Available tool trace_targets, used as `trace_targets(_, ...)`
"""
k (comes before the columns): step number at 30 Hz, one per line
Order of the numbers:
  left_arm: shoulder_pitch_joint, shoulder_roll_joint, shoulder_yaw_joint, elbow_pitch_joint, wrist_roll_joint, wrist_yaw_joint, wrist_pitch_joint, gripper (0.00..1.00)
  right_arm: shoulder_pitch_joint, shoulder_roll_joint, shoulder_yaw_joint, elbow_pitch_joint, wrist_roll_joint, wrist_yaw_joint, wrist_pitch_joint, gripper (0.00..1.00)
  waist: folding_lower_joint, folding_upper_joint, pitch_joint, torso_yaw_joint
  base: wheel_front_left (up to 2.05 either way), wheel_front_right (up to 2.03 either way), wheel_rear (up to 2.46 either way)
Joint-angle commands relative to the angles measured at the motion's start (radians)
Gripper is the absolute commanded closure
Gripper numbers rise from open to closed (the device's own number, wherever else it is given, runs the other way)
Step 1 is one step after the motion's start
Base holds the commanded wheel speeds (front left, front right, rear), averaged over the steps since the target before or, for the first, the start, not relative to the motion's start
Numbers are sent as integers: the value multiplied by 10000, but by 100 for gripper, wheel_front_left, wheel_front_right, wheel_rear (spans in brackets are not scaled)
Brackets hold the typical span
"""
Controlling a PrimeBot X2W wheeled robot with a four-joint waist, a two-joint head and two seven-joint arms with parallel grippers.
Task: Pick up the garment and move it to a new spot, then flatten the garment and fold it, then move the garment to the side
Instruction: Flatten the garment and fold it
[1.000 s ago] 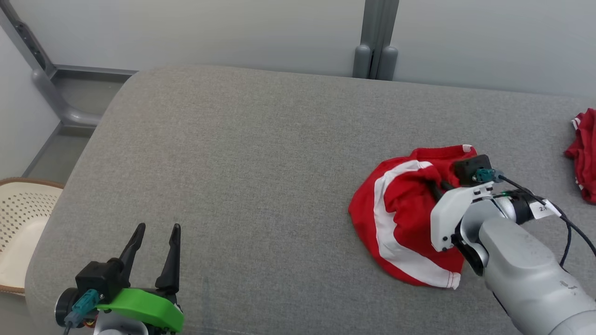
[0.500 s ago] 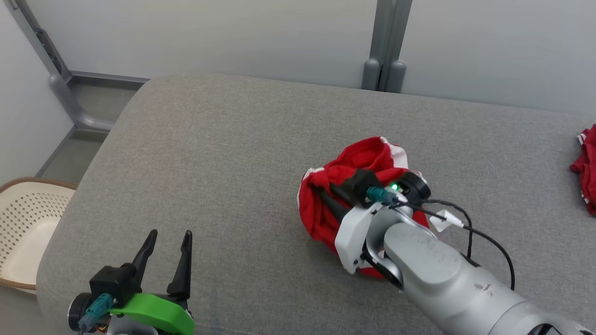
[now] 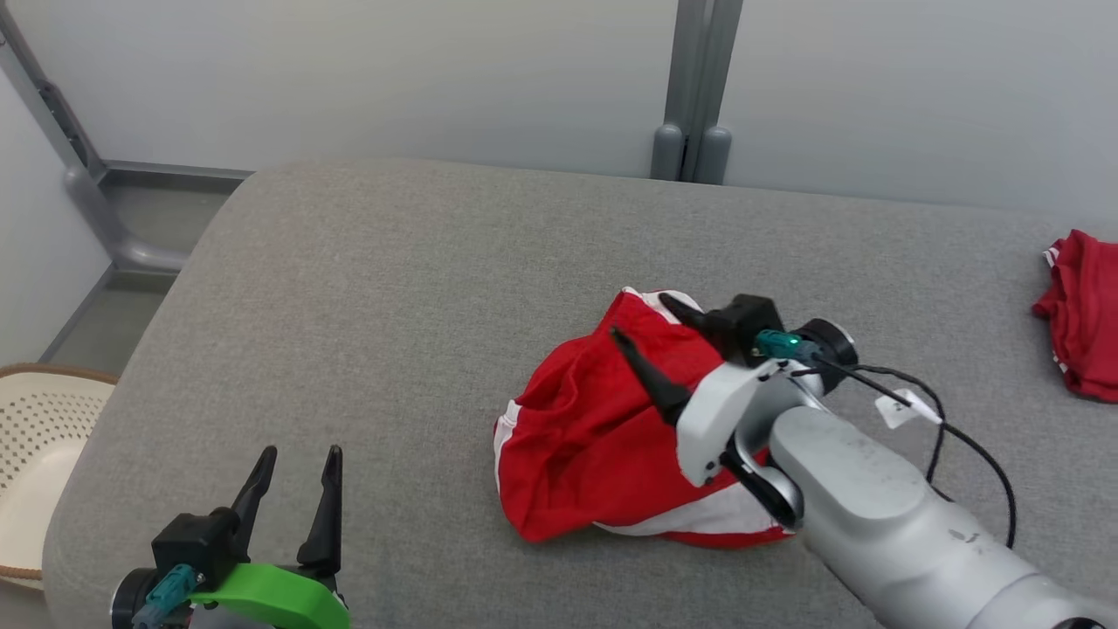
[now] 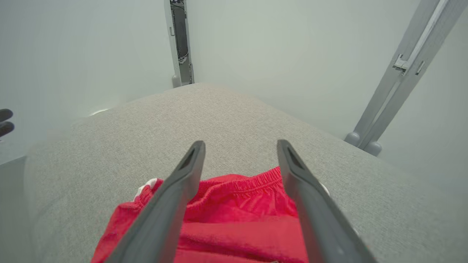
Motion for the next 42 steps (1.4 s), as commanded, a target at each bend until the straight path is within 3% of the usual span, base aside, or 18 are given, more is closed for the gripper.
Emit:
trace_targets(1, 112, 11, 57, -43, 63, -37, -24, 0, 331, -192, -273, -193, -153, -19, -23, 0, 0, 0, -106, -247, 0, 0, 0)
trace_targets(7, 250, -19, 243, -141, 196, -37, -25, 0, 1686, -996, -1823, -948, -715, -17, -24, 0, 0, 0, -211, -567, 0, 0, 0)
trace_targets(11, 265, -19, 300, -205, 265, -37, -24, 0, 2720, -1201, -2420, -1060, -874, -17, -23, 0, 0, 0, -187, -645, 0, 0, 0)
trace_targets(23, 76, 59, 68, -241, 302, -37, -24, 0, 3975, -488, -2547, -75, -649, -17, -25, 0, 0, 0, 119, -300, 0, 0, 0)
trace_targets(24, 38, 63, 24, -219, 288, -37, -24, 0, 3939, -482, -2483, 140, -566, -19, -8, 45, 0, 0, 140, -244, 0, 0, 0)
trace_targets(25, 15, 65, -5, -199, 271, -37, -24, 0, 3904, -439, -2419, 249, -475, -19, -10, 100, 0, 0, 148, -217, 0, 0, 0)
trace_targets(29, 15, 105, 43, -157, 189, -37, -24, 0, 3679, -483, -2402, 440, -145, -19, -19, 100, 0, 0, 139, -234, 0, 0, 0)
trace_targets(42, 271, -59, 217, -160, 348, -37, -24, 0, 4492, -1791, -4698, -101, -217, -17, -24, 100, 0, 0, -117, -834, 0, 0, 0)
